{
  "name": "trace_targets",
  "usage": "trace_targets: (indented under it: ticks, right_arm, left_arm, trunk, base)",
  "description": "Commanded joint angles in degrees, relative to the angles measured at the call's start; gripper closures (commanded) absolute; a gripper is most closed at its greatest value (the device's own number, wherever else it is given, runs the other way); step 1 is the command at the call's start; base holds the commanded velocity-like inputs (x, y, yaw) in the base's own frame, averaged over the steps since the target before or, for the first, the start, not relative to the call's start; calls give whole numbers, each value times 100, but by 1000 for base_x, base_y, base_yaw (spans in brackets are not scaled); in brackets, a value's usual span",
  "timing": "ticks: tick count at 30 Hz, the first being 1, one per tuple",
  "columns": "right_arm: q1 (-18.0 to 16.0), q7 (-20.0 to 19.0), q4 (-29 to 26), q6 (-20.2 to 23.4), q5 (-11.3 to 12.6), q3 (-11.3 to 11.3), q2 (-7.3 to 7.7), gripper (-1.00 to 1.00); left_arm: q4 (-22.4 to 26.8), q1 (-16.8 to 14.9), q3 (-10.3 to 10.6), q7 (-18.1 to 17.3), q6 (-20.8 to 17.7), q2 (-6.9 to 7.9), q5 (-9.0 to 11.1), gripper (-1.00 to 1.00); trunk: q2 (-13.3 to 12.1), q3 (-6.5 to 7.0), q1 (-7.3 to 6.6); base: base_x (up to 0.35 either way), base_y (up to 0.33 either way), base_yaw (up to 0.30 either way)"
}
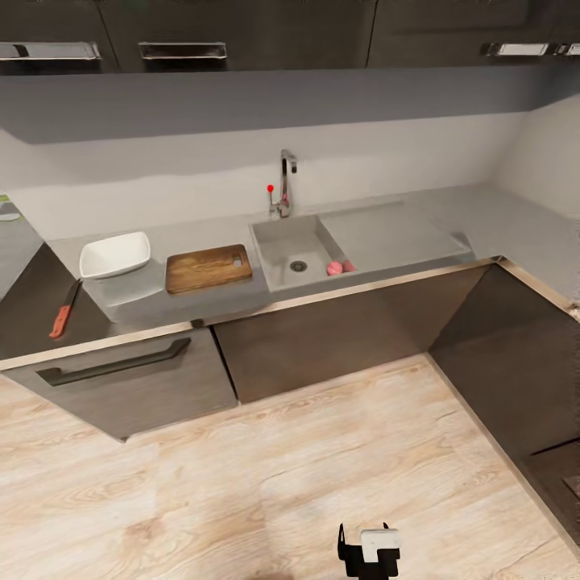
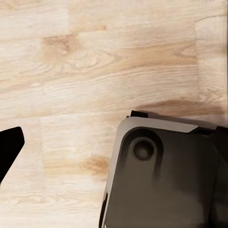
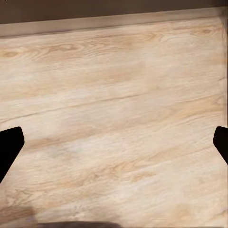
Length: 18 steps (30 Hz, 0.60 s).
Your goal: In the kitchen, take the Vidalia onion out of the sink, dice it on the chopping board with the paring knife, put the diced onion into the bowl on the countertop, then place both the paring knife and the chopping board into the sink.
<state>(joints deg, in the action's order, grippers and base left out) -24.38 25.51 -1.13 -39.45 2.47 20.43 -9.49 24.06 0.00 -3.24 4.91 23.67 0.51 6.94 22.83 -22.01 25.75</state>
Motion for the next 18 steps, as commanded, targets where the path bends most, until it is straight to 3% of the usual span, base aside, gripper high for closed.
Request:
trace_targets:
  ticks: [1,18]
  right_arm:
    - [-5,33,7,-11,26,47,-5,-100]
    - [-5,33,15,-11,26,48,-8,-100]
  left_arm:
    - [2,0,16,1,15,4,53,-100]
    - [2,0,16,1,15,11,53,-100]
  trunk:
    - [9,-2,3]
    - [9,106,3]
  base:
    - [1,-1,-180]
    - [0,0,-181]
